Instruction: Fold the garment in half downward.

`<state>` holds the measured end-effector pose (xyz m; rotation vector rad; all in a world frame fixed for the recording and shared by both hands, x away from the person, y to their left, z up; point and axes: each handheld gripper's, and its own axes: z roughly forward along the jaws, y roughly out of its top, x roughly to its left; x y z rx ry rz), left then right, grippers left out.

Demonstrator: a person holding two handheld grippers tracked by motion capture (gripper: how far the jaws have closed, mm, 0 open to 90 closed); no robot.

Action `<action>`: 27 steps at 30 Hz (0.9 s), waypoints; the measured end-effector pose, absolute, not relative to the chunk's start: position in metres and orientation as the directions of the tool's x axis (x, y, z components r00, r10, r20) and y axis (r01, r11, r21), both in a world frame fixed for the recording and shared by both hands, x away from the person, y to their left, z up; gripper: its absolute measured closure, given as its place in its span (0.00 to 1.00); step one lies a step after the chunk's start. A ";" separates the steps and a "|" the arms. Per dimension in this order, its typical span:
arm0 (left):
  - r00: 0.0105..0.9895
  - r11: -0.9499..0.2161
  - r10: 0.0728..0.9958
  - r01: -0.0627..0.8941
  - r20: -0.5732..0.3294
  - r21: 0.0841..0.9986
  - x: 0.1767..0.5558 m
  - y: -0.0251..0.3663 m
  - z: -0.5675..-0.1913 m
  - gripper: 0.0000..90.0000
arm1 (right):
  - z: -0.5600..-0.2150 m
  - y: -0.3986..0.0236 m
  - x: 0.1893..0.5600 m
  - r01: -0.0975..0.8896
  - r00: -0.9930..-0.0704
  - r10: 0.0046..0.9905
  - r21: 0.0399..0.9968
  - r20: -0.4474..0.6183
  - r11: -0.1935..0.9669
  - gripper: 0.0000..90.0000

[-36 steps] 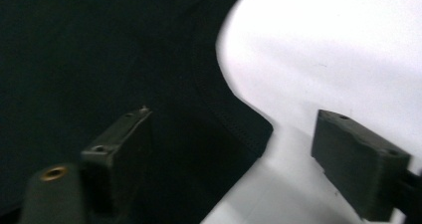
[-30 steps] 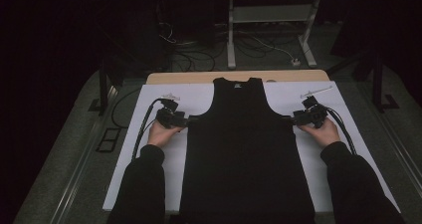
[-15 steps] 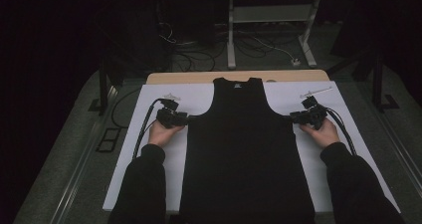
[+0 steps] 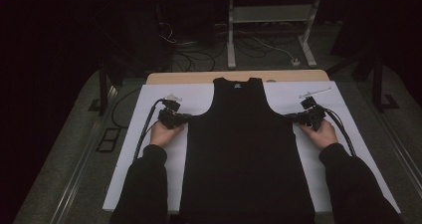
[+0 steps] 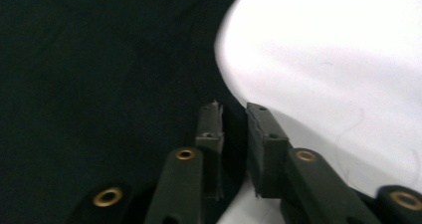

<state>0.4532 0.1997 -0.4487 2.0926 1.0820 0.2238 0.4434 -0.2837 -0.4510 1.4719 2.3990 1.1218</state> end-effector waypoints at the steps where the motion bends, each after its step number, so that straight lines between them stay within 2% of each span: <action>1: 0.631 -0.362 0.757 0.622 -0.171 0.695 0.452 0.198 -0.448 0.93 | -0.451 -0.283 0.443 0.725 -0.529 0.805 0.636 0.269 0.264 0.88; 5: 0.626 -0.353 0.760 0.624 -0.175 0.697 0.451 0.198 -0.446 0.95 | -0.450 -0.282 0.443 0.727 -0.527 0.808 0.632 0.263 0.269 0.90; 11: 0.591 -0.255 0.756 0.662 -0.282 0.705 0.452 0.210 -0.441 0.96 | -0.445 -0.288 0.441 0.748 -0.511 0.794 0.626 0.329 0.223 0.91; 16: 0.594 -0.212 0.747 0.638 -0.298 0.740 0.446 0.214 -0.436 0.96 | -0.438 -0.291 0.437 0.738 -0.518 0.780 0.646 0.352 0.198 0.91; 27: 0.612 -0.219 0.729 0.633 -0.306 0.743 0.433 0.219 -0.427 0.96 | -0.427 -0.299 0.425 0.742 -0.511 0.740 0.659 0.437 0.123 0.91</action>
